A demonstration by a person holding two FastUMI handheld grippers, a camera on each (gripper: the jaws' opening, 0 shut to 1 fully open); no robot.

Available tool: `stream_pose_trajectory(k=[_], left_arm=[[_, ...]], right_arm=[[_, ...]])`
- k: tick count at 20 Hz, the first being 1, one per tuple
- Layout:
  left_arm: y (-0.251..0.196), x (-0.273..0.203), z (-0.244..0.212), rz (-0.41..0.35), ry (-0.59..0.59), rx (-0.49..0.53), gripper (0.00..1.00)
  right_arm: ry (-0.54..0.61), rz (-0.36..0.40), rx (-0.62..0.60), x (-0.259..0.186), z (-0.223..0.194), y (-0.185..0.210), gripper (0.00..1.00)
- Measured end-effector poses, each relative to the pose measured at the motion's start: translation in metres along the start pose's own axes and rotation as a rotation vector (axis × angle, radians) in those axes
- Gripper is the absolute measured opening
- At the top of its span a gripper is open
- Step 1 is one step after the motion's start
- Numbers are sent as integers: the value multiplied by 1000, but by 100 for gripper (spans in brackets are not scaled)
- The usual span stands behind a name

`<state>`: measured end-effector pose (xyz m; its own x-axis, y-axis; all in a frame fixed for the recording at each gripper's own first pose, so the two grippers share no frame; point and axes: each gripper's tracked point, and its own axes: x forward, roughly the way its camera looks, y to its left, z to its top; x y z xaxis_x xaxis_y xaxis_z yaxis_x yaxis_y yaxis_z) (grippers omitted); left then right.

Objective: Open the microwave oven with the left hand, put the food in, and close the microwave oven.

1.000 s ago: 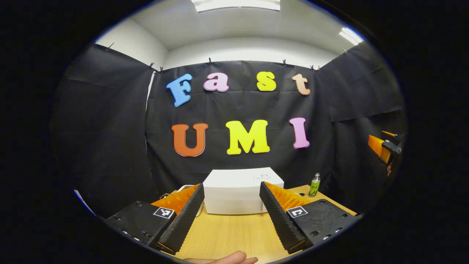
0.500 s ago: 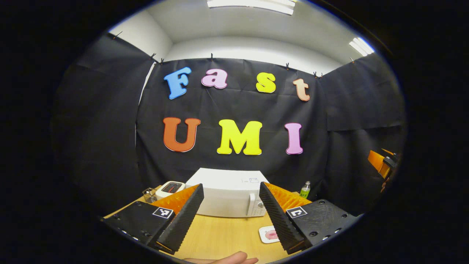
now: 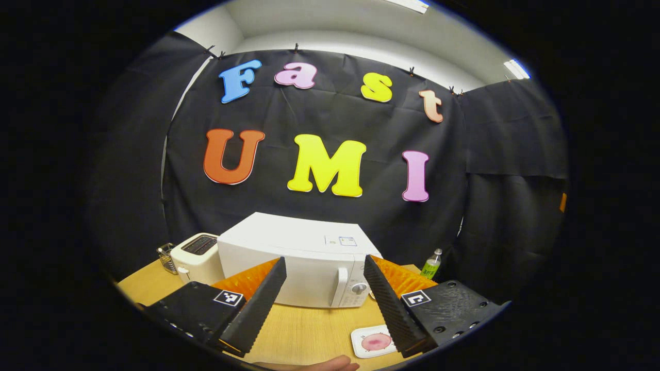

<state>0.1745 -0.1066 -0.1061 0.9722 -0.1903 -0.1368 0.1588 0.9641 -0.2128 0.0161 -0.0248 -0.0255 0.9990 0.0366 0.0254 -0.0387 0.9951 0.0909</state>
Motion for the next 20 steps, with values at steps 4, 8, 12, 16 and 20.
stream_pose_trajectory(k=[4,8,12,16,20], left_arm=[[-11,63,-37,-6,-6,1,95],[-30,111,-86,-53,23,-24,95],[-38,145,-121,-29,35,78,95],[-45,165,-143,-19,59,91,95],[-35,177,-150,9,59,88,84]], right_arm=[[3,18,15,6,-7,0,100],[11,29,37,15,-14,-2,100],[37,47,38,21,-30,-6,95],[77,52,12,24,-55,-15,95],[94,53,31,31,-72,-24,100]])
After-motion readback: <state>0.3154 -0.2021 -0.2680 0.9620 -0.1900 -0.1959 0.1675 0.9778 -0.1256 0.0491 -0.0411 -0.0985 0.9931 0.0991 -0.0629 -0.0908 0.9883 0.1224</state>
